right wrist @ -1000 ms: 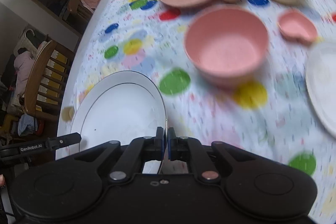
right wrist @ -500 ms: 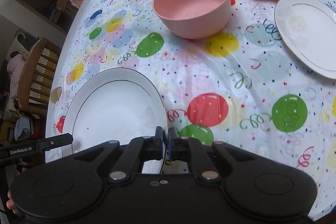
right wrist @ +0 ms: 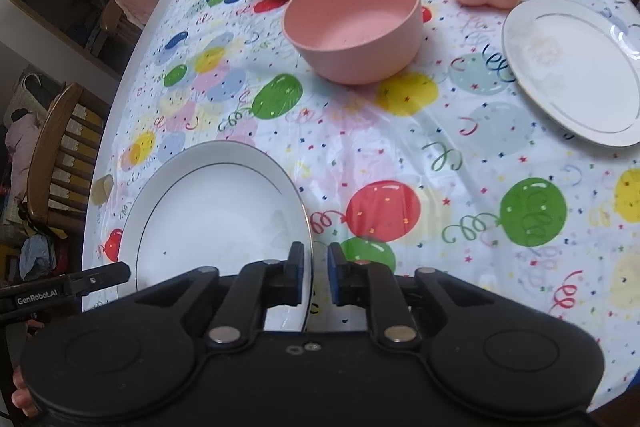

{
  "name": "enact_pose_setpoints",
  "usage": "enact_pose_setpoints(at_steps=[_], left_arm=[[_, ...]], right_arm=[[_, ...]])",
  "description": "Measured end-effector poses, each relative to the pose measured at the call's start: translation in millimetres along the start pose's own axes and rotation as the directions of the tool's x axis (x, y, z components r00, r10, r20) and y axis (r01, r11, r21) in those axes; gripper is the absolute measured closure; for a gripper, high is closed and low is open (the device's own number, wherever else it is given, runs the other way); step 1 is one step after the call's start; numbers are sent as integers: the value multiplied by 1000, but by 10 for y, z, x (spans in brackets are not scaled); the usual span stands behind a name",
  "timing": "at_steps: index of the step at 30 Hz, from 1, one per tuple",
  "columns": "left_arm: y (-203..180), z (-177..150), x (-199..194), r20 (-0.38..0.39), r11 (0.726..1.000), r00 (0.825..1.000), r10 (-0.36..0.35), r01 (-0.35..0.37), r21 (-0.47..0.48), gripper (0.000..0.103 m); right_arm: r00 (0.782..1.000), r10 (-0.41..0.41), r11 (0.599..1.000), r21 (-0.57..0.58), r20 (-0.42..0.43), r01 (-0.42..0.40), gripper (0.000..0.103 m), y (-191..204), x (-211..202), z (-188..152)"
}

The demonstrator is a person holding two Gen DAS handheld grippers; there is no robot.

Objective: Organize plates and bowls

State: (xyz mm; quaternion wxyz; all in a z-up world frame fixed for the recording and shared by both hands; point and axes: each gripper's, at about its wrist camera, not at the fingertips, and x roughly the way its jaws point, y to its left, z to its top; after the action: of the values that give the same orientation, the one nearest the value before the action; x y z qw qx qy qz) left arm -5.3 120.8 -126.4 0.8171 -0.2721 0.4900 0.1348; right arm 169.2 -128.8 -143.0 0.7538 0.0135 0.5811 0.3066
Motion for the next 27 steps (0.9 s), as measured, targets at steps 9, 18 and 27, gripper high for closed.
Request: enact_pose_setpoints(at_steps=[9, 18, 27], left_arm=[[-162, -54, -274, 60, 996, 998, -16, 11, 85, 82], [-375, -132, -567, 123, 980, 990, -74, 50, 190, 52], [-645, -120, -741, 167, 956, 976, -140, 89, 278, 41]], right_arm=[[996, 0, 999, -46, 84, 4, 83, 171, -321, -145], [982, -11, 997, -70, 186, 24, 67, 360, -731, -385], [956, -49, 996, -56, 290, 69, 42, 452, -1125, -569]])
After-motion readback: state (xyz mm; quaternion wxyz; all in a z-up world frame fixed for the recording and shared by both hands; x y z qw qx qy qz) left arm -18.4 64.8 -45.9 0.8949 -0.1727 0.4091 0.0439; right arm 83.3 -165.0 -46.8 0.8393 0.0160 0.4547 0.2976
